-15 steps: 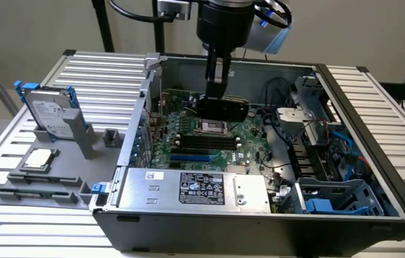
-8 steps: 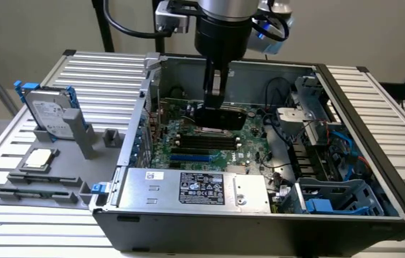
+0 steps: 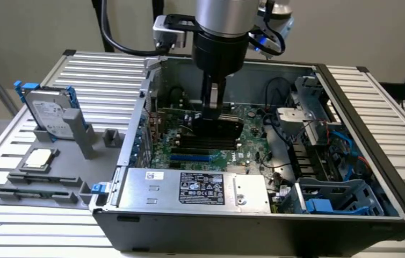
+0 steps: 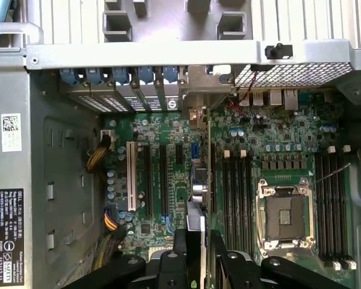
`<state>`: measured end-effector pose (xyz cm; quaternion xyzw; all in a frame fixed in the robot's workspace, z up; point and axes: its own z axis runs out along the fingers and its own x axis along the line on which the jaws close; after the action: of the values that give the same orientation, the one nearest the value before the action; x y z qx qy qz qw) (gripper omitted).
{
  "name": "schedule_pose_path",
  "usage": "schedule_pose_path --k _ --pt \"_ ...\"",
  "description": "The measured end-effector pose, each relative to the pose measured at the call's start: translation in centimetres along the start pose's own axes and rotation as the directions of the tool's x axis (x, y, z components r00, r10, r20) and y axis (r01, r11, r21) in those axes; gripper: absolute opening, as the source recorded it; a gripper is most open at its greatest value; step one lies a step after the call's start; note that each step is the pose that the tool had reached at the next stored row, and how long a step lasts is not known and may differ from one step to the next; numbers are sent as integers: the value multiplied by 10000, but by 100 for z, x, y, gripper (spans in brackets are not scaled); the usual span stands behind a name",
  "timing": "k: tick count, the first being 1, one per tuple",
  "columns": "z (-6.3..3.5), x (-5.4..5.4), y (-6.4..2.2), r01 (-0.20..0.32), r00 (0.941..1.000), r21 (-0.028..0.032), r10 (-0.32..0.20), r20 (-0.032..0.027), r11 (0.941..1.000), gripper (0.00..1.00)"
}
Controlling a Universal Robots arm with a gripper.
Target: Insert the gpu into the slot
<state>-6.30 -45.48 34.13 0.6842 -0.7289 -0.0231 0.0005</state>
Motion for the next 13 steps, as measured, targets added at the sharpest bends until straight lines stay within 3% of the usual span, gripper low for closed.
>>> schedule_pose_path --k 6,13 --pt "109 14 77 57 10000 -3 -57 -3 10000 26" --pt "238 18 85 78 10000 1 -78 -2 10000 26"
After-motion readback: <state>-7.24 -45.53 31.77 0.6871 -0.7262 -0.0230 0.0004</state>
